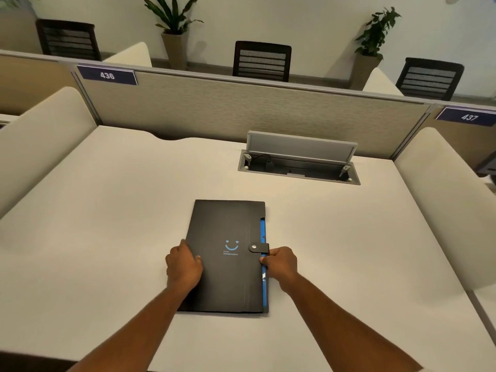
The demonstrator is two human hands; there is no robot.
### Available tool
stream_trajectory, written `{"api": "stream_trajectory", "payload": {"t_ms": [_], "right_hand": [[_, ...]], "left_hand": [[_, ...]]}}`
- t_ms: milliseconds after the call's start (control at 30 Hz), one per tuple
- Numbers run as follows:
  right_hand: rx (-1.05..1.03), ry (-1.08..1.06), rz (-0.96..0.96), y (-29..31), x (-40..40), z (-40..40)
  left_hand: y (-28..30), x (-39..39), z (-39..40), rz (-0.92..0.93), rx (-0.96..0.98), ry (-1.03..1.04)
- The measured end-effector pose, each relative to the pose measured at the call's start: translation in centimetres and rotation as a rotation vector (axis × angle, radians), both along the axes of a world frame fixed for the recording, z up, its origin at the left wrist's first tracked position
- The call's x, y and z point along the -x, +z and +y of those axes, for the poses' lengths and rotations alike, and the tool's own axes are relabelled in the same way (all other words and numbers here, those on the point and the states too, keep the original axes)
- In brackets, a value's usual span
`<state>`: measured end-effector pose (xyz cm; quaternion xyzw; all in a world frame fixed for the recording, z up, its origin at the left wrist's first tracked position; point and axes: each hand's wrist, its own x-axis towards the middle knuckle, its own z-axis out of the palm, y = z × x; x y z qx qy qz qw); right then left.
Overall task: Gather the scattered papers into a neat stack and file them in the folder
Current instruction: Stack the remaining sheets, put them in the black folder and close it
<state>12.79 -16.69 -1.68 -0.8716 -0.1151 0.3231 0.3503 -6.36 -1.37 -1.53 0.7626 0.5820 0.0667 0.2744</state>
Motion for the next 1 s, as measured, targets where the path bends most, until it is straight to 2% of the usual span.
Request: {"api": "stream_trajectory", "payload": {"t_ms": [100, 267, 467, 733, 1000], "right_hand": [[-0.028, -0.027, 0.072, 0.3, -0.8, -0.1], [-0.047, -0.031, 0.131, 0.5, -1.8, -0.7], [-0.092, -0.026, 0.124, 0.5, -2.5, -1.3], [-0.146, -0.007, 0.060, 2.4, -3.7, 0.9], [-0.172, -0.038, -0.017, 4.0, -4.0, 7.9]], "left_hand": [[0.1, -0.1, 1.5, -0.066, 0.123, 0.123], [-0.4, -0.1, 1.4, -0.355, 0.375, 0.384], [0.5, -1.3, 0.4, -0.443, 0.354, 0.460], [3.2, -2.4, 1.9, -0.422, 0.269, 0.287], [5.0, -2.1, 8.8, -0.432, 0.193, 0.126]]}}
